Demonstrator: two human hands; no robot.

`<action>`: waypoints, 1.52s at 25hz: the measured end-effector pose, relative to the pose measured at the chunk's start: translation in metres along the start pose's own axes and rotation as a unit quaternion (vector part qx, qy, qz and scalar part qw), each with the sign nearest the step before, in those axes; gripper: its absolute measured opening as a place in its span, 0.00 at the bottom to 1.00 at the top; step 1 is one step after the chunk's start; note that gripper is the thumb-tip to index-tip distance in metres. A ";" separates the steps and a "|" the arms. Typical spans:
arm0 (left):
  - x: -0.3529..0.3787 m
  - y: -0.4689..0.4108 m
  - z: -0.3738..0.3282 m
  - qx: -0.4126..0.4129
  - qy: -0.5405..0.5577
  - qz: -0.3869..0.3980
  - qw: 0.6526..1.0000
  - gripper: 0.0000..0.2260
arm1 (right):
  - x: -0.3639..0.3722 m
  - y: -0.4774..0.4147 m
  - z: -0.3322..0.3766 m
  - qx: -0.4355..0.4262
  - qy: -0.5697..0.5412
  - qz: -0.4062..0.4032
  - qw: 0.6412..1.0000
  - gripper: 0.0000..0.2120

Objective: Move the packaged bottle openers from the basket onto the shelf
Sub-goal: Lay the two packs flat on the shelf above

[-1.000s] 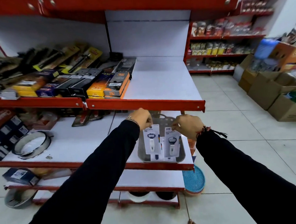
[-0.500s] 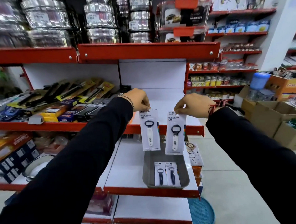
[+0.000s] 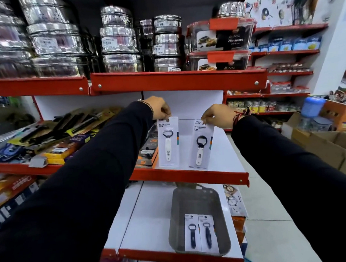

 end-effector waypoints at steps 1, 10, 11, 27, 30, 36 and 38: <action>0.001 -0.010 0.003 -0.004 -0.001 0.006 1.000 0.10 | 0.003 -0.012 -0.003 0.002 -0.003 0.008 1.000 0.11; 0.064 -0.087 0.045 -0.026 0.043 0.073 0.996 0.10 | 0.063 -0.090 -0.020 0.015 -0.057 0.088 0.994 0.14; 0.069 -0.093 0.048 -0.026 0.059 0.070 0.995 0.10 | 0.067 -0.098 -0.023 0.011 -0.075 0.089 0.993 0.13; 0.170 -0.101 0.043 -0.082 0.002 0.070 0.994 0.16 | 0.159 -0.109 -0.050 0.082 -0.042 0.109 0.990 0.23; 0.163 -0.081 0.039 -0.074 0.045 0.032 0.996 0.15 | 0.139 -0.081 -0.046 0.072 -0.038 0.040 0.996 0.23; 0.139 -0.017 -0.016 0.024 0.065 -0.115 0.991 0.16 | 0.113 -0.002 -0.017 0.028 -0.004 -0.086 0.996 0.17; 0.146 0.006 -0.033 0.055 0.062 -0.120 0.989 0.16 | 0.113 0.029 -0.005 0.021 -0.004 -0.096 0.995 0.16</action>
Point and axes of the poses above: each hand's wrist, its own y-axis away from the middle knuckle, its own x-axis out of the palm, z = x × y, the point moved 9 cm from there along -y, towards the middle knuckle, and after that the axes turned 13 degrees about z, right-handed, at the moved point
